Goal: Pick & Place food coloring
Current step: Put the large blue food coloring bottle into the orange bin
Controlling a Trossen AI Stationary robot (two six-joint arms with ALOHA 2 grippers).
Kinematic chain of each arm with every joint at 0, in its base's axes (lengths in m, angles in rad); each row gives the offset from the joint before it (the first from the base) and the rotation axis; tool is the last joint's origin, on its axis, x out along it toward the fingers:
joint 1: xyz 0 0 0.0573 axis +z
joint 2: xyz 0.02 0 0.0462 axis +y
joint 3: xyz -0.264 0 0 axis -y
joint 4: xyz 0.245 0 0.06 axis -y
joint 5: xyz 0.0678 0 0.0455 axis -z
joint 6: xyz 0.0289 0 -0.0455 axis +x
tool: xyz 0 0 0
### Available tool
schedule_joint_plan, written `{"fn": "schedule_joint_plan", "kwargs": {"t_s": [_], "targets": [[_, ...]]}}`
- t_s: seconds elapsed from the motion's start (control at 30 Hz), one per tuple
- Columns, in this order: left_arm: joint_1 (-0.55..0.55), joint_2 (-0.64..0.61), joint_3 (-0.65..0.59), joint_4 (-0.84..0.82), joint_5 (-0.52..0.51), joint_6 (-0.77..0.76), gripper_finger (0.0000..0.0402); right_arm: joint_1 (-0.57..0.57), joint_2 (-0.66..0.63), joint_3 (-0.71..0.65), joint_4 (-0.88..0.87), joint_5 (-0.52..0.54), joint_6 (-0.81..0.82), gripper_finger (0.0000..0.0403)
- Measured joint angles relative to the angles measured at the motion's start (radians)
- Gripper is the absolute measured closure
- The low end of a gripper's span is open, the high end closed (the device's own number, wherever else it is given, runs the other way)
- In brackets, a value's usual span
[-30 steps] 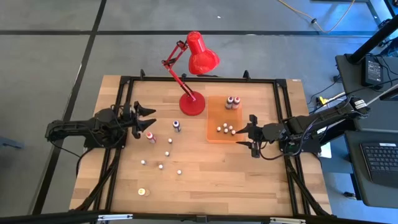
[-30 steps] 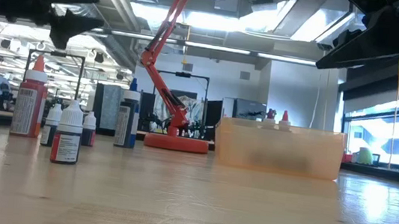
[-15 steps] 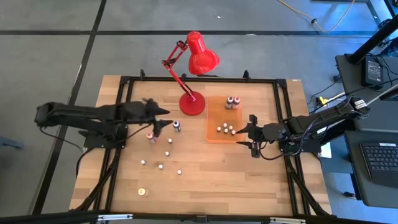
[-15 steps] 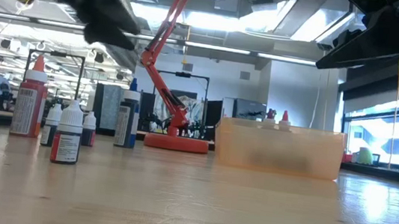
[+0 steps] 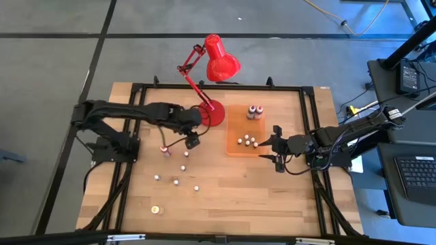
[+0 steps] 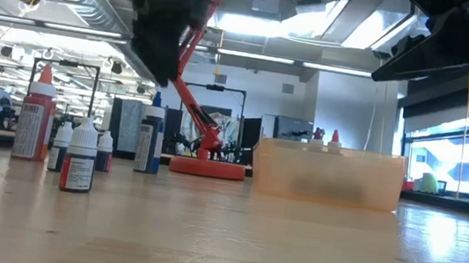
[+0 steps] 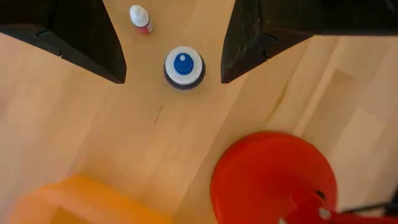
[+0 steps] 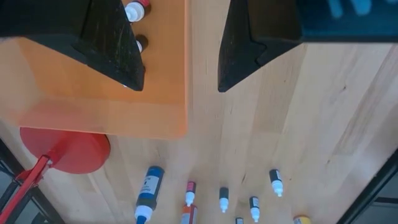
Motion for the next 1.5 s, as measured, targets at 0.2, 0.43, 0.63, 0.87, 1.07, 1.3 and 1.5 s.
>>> {"fn": "schedule_joint_plan", "kwargs": {"t_s": [0.2, 0.43, 0.63, 0.87, 1.07, 1.3, 1.5], "targets": [[0.023, 0.109, 0.012, -0.019, 0.052, -0.044, 0.0146, 0.000, 0.000, 0.000, -0.002, 0.000, 0.000, 0.0196], [0.038, 0.167, 0.013, -0.062, 0.062, -0.075, 0.0146, 0.000, 0.000, 0.000, -0.004, 0.000, 0.000, 0.0196], [0.037, 0.167, 0.013, -0.047, 0.061, -0.075, 0.0146, 0.000, 0.000, 0.000, -0.005, 0.000, 0.000, 0.0196], [0.036, 0.167, 0.013, -0.046, 0.068, -0.074, 0.0160, 0.000, 0.000, 0.000, -0.005, 0.000, 0.000, 0.0196], [0.036, 0.167, 0.013, -0.046, 0.065, -0.074, 0.0209, 0.000, 0.002, 0.000, -0.005, 0.000, 0.000, 0.0196], [0.037, 0.166, 0.013, -0.046, 0.064, -0.068, 0.0282, 0.000, 0.002, 0.000, -0.005, 0.000, -0.001, 0.0196], [0.026, 0.166, 0.040, -0.053, 0.068, -0.034, 0.0287, 0.000, 0.002, 0.000, -0.005, 0.000, -0.004, 0.0196]]}}
